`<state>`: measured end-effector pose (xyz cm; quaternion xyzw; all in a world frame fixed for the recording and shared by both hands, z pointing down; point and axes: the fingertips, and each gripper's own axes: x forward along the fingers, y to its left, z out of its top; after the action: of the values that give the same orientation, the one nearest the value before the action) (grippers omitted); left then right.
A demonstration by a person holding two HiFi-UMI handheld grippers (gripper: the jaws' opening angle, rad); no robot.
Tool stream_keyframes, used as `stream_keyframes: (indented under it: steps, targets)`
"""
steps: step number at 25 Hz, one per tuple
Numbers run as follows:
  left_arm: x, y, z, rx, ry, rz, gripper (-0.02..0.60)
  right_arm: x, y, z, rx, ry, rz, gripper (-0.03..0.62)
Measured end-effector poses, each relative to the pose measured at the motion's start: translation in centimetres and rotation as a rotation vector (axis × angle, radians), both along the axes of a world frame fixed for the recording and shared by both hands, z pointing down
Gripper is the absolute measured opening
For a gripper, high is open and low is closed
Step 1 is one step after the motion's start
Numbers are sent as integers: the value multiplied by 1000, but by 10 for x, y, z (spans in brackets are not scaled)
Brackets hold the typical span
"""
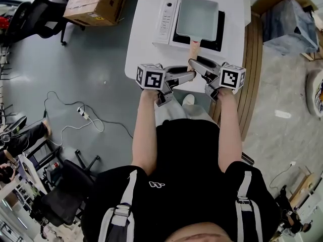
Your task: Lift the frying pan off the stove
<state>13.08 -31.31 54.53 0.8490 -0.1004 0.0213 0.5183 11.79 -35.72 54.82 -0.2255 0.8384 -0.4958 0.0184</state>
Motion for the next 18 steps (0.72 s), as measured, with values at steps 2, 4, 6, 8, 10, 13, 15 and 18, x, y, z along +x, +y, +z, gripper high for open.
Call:
stream_keyframes:
  steps: [2, 4, 6, 8, 10, 13, 15, 18]
  targets:
    - [2, 2, 0, -4, 9, 7, 169, -1, 0, 0, -8, -4, 1, 193]
    - [3, 3, 0, -16, 23, 5, 167, -2, 1, 0, -13, -8, 1, 192]
    - [3, 3, 0, -25, 34, 1, 167, -3, 1, -1, -23, -18, 8, 186]
    - [3, 3, -1, -20, 34, -3, 166, -3, 1, -2, -30, -29, 16, 180]
    - [4, 3, -1, -10, 29, -3, 166, -2, 2, -3, -22, -38, 16, 178]
    - [6, 3, -1, 6, 18, -5, 166, -2, 1, -4, -17, -38, 23, 173]
    - [5, 2, -1, 21, 5, -6, 167, -1, 1, -2, -21, -30, 28, 172]
    - [5, 3, -4, 53, -16, -4, 173, -1, 2, -4, -17, -36, 42, 172]
